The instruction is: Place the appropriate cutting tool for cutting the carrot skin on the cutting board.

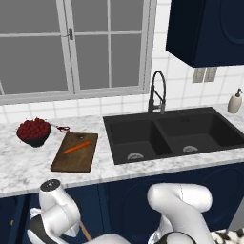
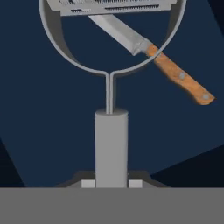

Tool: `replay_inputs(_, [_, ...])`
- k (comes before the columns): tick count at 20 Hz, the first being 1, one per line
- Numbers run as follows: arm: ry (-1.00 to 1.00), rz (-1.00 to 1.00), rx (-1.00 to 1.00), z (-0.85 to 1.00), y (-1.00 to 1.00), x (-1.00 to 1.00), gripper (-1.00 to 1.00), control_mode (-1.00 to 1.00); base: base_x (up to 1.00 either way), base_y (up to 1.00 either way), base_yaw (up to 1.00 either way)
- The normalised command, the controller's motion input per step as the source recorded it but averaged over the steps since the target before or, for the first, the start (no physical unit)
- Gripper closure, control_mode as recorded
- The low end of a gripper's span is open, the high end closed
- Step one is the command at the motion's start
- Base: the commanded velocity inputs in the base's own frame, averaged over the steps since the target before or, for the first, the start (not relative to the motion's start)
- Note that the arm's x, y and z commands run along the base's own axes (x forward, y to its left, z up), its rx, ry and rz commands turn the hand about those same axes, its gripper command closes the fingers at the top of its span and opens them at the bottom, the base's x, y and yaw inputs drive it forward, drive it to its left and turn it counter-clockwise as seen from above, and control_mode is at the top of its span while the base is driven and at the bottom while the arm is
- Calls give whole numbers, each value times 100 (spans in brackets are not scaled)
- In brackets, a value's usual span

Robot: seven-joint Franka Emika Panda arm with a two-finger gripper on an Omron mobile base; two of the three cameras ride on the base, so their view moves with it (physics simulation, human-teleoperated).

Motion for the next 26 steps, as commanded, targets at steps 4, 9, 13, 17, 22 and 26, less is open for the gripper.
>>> replay_inputs(4, [-13,-7,0,100,-18,-22,100,-100,0,0,0])
replay_inputs(9, [-9,-6,0,100,-12,-2,100,-100,0,0,0])
replay_inputs(13, [-3,-6,0,100,-9,1,100,-100,0,0,0])
replay_inputs(17, [0,-9,0,89,0,38,100,-100,0,0,0])
replay_inputs(22, [-1,-11,0,67,0,65,100,-100,0,0,0])
replay_inputs(26, [-2,-14,0,33,0,75,100,-100,0,0,0])
